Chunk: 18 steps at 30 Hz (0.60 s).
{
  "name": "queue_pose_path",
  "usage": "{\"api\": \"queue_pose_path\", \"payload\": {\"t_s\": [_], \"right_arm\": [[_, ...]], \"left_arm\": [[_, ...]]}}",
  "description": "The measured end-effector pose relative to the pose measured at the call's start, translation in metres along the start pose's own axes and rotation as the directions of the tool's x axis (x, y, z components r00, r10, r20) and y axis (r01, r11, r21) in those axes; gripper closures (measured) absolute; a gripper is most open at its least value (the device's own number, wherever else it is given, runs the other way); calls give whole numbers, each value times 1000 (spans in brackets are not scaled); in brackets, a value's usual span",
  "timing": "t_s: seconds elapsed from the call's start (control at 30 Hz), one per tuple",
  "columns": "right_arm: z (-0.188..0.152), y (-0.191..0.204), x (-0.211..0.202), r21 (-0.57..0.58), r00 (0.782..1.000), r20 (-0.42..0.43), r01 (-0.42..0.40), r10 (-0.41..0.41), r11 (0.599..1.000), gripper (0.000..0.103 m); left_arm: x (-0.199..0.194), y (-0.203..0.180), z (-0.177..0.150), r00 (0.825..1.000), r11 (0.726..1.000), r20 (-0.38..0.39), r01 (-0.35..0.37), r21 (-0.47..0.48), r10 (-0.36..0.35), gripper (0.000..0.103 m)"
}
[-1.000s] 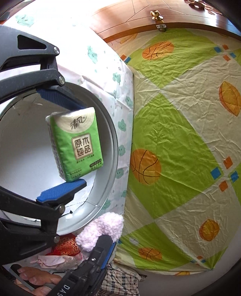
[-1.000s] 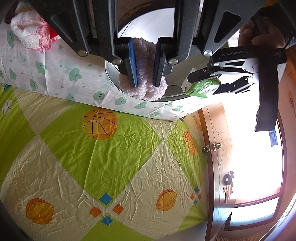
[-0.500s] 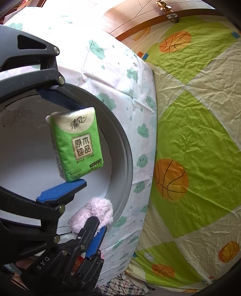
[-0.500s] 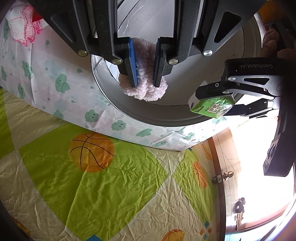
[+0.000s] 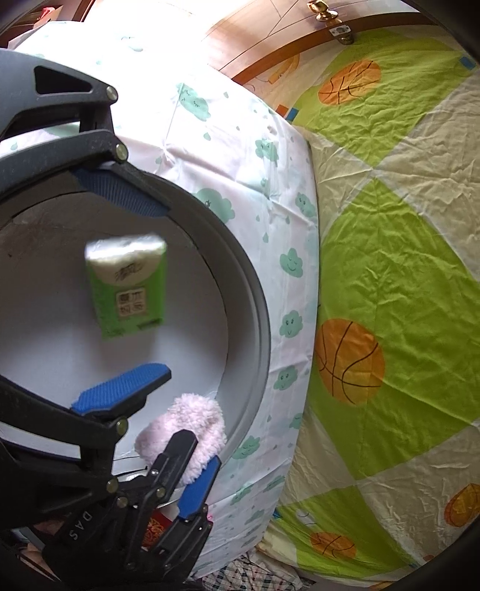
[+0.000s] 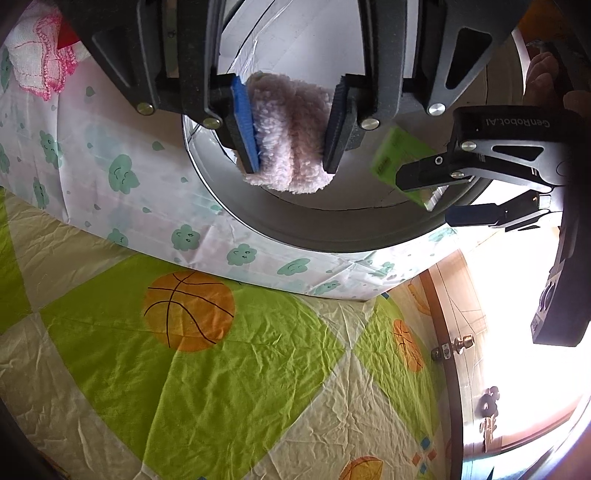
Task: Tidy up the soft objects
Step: 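Open the left tool to drop the tissue pack into the tin while the right tool releases the sock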
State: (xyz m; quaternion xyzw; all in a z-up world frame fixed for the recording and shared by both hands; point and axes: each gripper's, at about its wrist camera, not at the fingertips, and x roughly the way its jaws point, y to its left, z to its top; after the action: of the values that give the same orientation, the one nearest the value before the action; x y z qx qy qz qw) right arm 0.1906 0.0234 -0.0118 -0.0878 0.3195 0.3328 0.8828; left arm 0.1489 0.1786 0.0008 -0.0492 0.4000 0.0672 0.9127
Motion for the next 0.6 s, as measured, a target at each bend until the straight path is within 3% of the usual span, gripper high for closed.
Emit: {"api": "queue_pose_path", "payload": {"t_s": [0.07,0.37,0.6], "right_arm": [[-1,0,-5,6,1000,16,7,-7,1000,45],[-11,-7,-48,39,995,93,20,-24,999,41],[-50,-26,-111,53,985,157,59,-67,997,34]], "left_arm": [[-7,0,-1,999,1000,33,-6,-5,6,2],[-40,-10,-15,989,1000,147,8,-25,-5,2],[-74,-47,-46,967,999,250,46,23,-50,1]]}}
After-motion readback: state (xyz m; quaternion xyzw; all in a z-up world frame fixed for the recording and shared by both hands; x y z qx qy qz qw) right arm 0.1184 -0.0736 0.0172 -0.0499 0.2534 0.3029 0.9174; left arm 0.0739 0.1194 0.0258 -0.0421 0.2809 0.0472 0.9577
